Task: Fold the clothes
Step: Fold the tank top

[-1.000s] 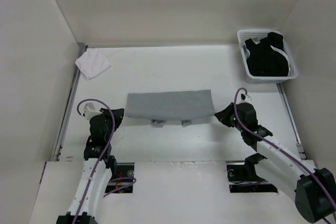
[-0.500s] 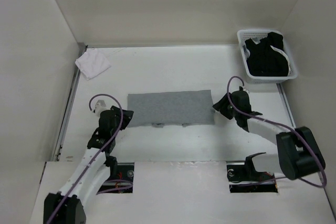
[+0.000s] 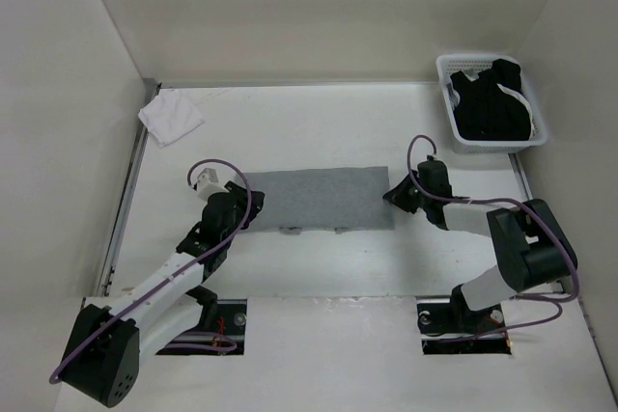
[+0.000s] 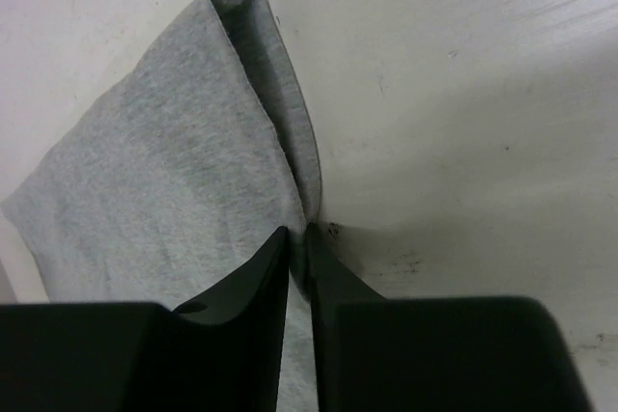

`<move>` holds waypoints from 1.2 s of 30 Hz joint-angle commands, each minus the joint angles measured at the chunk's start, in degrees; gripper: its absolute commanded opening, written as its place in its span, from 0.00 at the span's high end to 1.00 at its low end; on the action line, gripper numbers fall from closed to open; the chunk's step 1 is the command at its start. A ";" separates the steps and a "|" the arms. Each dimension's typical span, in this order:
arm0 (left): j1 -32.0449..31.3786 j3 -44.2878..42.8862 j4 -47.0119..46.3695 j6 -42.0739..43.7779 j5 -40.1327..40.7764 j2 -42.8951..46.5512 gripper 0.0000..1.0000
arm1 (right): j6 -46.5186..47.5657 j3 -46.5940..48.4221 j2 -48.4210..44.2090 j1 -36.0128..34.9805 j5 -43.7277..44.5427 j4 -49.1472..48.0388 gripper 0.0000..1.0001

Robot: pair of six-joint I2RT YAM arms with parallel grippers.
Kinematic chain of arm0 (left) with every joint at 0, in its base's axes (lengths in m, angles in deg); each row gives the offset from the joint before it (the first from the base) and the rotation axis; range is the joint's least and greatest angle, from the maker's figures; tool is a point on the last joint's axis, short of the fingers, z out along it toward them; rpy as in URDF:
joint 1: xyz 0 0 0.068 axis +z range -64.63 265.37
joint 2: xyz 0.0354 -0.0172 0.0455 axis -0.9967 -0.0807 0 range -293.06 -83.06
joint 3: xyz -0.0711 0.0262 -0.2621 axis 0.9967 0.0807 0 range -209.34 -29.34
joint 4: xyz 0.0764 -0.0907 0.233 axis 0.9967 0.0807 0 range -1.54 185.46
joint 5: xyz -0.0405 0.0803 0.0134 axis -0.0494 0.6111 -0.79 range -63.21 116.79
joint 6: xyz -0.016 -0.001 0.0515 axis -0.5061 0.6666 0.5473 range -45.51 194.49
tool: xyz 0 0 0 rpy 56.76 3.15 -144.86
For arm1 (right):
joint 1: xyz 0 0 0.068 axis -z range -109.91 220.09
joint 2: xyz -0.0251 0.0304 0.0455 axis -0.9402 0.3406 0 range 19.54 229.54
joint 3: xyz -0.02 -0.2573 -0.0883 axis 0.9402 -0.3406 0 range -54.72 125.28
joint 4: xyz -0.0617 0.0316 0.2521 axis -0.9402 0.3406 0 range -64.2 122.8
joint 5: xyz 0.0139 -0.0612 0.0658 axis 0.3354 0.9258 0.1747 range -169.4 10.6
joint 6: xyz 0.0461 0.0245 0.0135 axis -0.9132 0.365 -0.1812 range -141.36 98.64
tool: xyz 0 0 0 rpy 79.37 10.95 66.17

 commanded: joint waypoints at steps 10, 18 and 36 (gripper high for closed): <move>1.92 -1.39 -1.83 1.79 -0.64 5.01 0.71 | 1.59 -4.57 -24.79 -3.75 6.70 5.85 0.98; 3.86 -3.32 0.55 1.87 -2.92 8.79 0.71 | 8.54 12.56 -27.38 -17.09 14.45 21.96 0.96; 19.40 -2.97 5.73 1.26 -14.34 19.77 0.70 | 6.44 63.36 24.72 -40.41 18.15 32.24 0.92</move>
